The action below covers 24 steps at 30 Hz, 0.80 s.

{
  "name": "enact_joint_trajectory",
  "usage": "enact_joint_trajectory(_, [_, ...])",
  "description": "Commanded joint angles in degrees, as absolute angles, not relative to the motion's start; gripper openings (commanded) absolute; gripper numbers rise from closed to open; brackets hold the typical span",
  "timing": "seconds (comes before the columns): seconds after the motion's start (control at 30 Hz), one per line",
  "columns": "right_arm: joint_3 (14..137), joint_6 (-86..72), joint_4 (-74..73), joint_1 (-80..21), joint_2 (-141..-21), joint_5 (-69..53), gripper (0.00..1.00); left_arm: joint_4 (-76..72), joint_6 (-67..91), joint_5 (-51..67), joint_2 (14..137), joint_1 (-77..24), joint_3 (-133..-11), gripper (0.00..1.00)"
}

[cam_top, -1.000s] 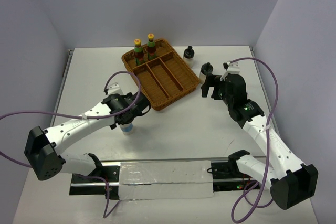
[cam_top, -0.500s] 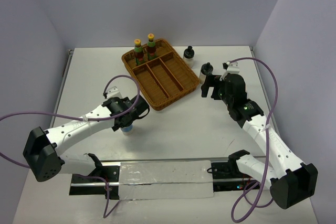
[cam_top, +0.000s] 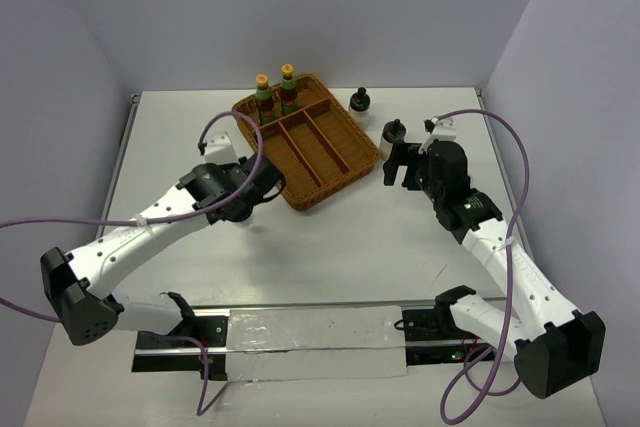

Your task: Organize the condiment bottles

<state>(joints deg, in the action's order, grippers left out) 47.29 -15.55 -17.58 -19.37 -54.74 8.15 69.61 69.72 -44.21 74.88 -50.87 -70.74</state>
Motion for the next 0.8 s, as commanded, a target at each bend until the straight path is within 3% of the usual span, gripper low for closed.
enact_joint_trajectory(0.0, [47.28,-15.47,-15.38,-19.69,-53.95,9.18,1.00,64.89,55.35,-52.20,75.73,-50.46,-84.40,0.10])
enact_joint_trajectory(0.23, [47.37,-15.47,-15.95,-19.69,-53.79,10.12,1.00,48.46,38.21,-49.88,83.67,-46.33,-98.12,0.10])
enact_joint_trajectory(0.57, [47.35,-15.47,-15.93,-19.75,-54.10,10.82,1.00,40.66,32.43,-44.20,99.01,-41.38,-111.41,0.10])
enact_joint_trajectory(0.77, [47.51,-15.47,-15.22,-19.69,-55.89,10.81,1.00,38.13,31.74,-40.72,104.63,-38.02,-112.18,0.10])
